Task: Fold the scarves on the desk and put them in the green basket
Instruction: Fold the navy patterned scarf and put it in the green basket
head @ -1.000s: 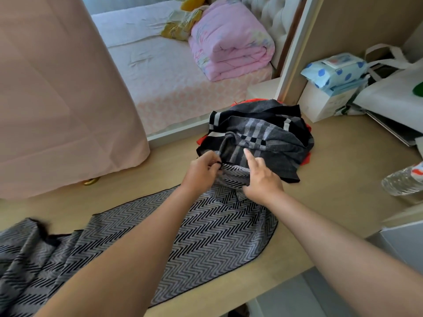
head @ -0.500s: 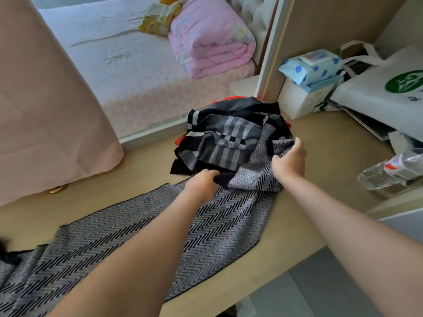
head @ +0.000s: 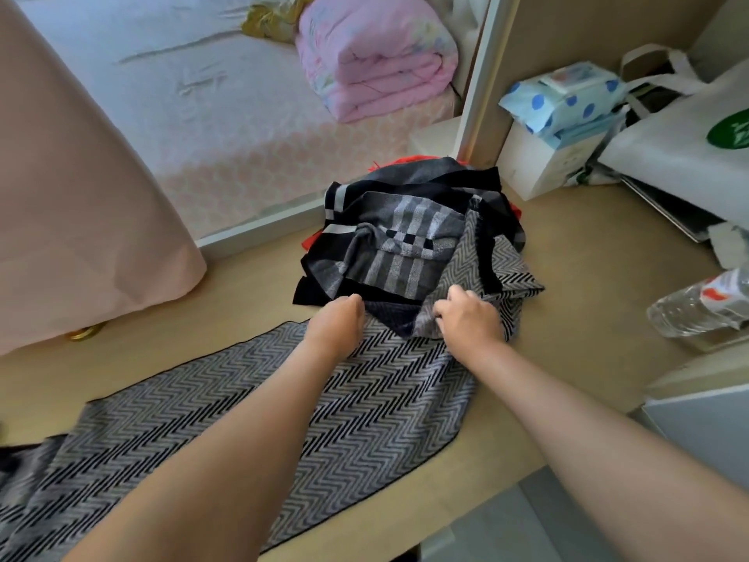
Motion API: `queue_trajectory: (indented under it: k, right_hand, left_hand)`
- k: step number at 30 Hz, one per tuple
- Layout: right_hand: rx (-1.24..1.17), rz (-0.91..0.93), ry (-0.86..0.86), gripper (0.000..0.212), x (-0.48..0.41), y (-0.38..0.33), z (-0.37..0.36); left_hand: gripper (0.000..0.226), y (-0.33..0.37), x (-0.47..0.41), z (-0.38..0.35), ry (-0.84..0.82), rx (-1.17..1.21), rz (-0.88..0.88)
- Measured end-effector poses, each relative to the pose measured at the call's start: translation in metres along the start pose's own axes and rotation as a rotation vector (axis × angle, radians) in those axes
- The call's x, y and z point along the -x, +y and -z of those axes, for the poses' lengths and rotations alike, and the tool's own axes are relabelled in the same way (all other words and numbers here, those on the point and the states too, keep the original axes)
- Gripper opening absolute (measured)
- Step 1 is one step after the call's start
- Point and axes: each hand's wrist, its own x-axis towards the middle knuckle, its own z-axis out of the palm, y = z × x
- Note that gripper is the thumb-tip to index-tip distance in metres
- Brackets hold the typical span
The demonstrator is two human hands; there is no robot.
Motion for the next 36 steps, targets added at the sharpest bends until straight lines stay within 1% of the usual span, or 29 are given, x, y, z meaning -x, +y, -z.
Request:
queue_trajectory:
  k: [1,2,4,6,7,8,9,10,11,12,14,15,16,17,18,19,20,21,23,24,26,29,32,34,36]
  right_hand:
    - [-0.019,-0.022,0.04,0.015,-0.004,-0.001,0.004]
    - [-0.073,-0.049,0.06,0.016,-0.009,-0.002,0.008]
    - [-0.243,-0.141,0.126,0.02,-0.018,-0.007,0.02]
    - [-0.408,-0.305,0.256,0.02,-0.025,-0.012,0.031]
    - [-0.485,-0.374,0.284,0.02,-0.029,-0.014,0.034]
    - [-0.555,-0.402,0.271,0.025,-0.032,-0.016,0.034]
    - [-0.62,-0.392,0.226,0.036,-0.032,-0.019,0.033]
    - [-0.654,-0.345,0.177,0.05,-0.029,-0.022,0.03]
    - [-0.629,-0.267,0.161,0.061,-0.024,-0.025,0.026]
    - [-0.553,-0.172,0.165,0.065,-0.017,-0.029,0.021]
    - [-0.394,0.053,0.147,0.058,0.002,-0.043,0.015]
    - [-0.351,0.159,0.078,0.054,0.011,-0.052,0.011]
    - [-0.325,0.227,-0.033,0.054,0.019,-0.062,0.009]
    - [-0.296,0.241,-0.178,0.058,0.024,-0.072,0.008]
    - [-0.227,0.211,-0.323,0.061,0.026,-0.081,0.007]
    - [-0.126,0.164,-0.425,0.062,0.026,-0.091,0.007]
    - [-0.034,0.115,-0.465,0.061,0.025,-0.1,0.01]
    - [0.032,0.074,-0.467,0.057,0.023,-0.11,0.014]
    - [0.078,0.046,-0.414,0.05,0.024,-0.134,0.025]
    - [0.063,0.067,-0.383,0.05,0.024,-0.149,0.029]
    - [0.004,0.176,-0.334,0.052,0.027,-0.185,0.037]
    - [-0.132,0.361,-0.315,0.051,0.035,-0.255,0.047]
    - [-0.207,0.514,-0.348,0.055,0.054,-0.336,0.049]
    - [-0.248,0.583,-0.381,0.056,0.073,-0.391,0.045]
    - [-0.285,0.617,-0.418,0.059,0.091,-0.442,0.038]
  left_hand:
    - [0.007,-0.003,0.003,-0.001,-0.003,-0.004,-0.044]
    - [0.016,-0.006,0.007,-0.003,-0.013,-0.039,-0.074]
    - [0.043,-0.01,0.016,-0.007,-0.058,-0.125,-0.086]
    - [0.073,-0.012,0.025,-0.012,-0.132,-0.174,-0.068]
    - [0.085,-0.014,0.028,-0.015,-0.171,-0.194,-0.05]
    - [0.091,-0.015,0.031,-0.017,-0.204,-0.205,-0.024]
    - [0.094,-0.016,0.033,-0.018,-0.226,-0.21,0.005]
    - [0.094,-0.018,0.034,-0.019,-0.229,-0.214,0.029]
    - [0.093,-0.018,0.036,-0.02,-0.214,-0.222,0.041]
    - [0.09,-0.019,0.039,-0.02,-0.178,-0.232,0.04]
    - [0.08,-0.02,0.047,-0.021,-0.048,-0.229,0.012]
    - [0.075,-0.022,0.052,-0.021,0.017,-0.222,0.009]
    - [0.072,-0.026,0.058,-0.021,0.051,-0.21,0.026]
    - [0.07,-0.032,0.064,-0.02,0.042,-0.186,0.055]
    - [0.07,-0.038,0.07,-0.018,-0.001,-0.155,0.078]
    - [0.07,-0.046,0.076,-0.015,-0.053,-0.115,0.084]
    - [0.07,-0.053,0.083,-0.011,-0.087,-0.06,0.081]
    - [0.069,-0.061,0.091,-0.005,-0.086,0.012,0.079]
    - [0.066,-0.08,0.11,0.008,-0.001,0.152,0.102]
    - [0.064,-0.092,0.119,0.015,0.045,0.193,0.124]
    - [0.06,-0.119,0.14,0.029,0.094,0.213,0.172]
    - [0.05,-0.17,0.177,0.05,0.155,0.133,0.235]
    - [0.045,-0.232,0.225,0.069,0.216,0.045,0.348]
    - [0.045,-0.277,0.26,0.079,0.185,-0.021,0.404]
    - [0.044,-0.324,0.295,0.086,0.064,-0.122,0.42]
